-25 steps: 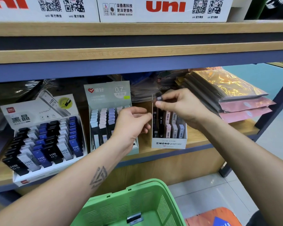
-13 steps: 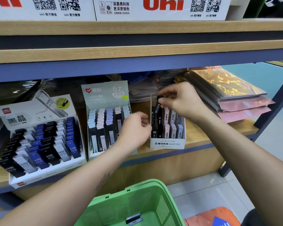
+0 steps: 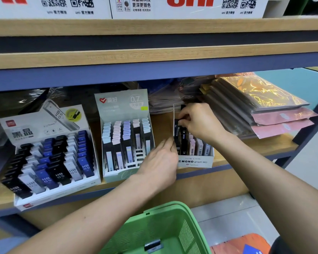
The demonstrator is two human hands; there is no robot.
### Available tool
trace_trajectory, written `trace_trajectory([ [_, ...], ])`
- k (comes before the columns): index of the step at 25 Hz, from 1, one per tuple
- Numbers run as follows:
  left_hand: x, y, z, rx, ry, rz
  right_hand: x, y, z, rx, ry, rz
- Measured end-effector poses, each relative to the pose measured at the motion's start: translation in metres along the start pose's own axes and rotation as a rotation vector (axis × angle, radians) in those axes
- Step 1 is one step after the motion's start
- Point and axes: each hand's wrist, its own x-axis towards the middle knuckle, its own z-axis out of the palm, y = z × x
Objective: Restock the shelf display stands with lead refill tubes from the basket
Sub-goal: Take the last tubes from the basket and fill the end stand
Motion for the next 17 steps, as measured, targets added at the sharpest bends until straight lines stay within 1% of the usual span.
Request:
trace_trajectory([
  [5, 0.000, 0.000, -0.005, 0.011, -0.009, 0.021, 0.003, -0.006, 0.005, -0.105, -0.051, -0.064],
  [7, 0.001, 0.000, -0.005, 0.014, -0.007, 0.026, 0.002, -0.006, 0.004, -0.105, -0.045, -0.054],
  [15, -0.012, 0.000, -0.016, -0.061, 0.115, 0.082, -0.007, -0.011, -0.024, 0.053, 0.062, 0.093],
  [17, -0.028, 0.004, -0.021, -0.066, 0.109, 0.097, -0.018, -0.015, -0.026, 0.120, 0.061, 0.127],
])
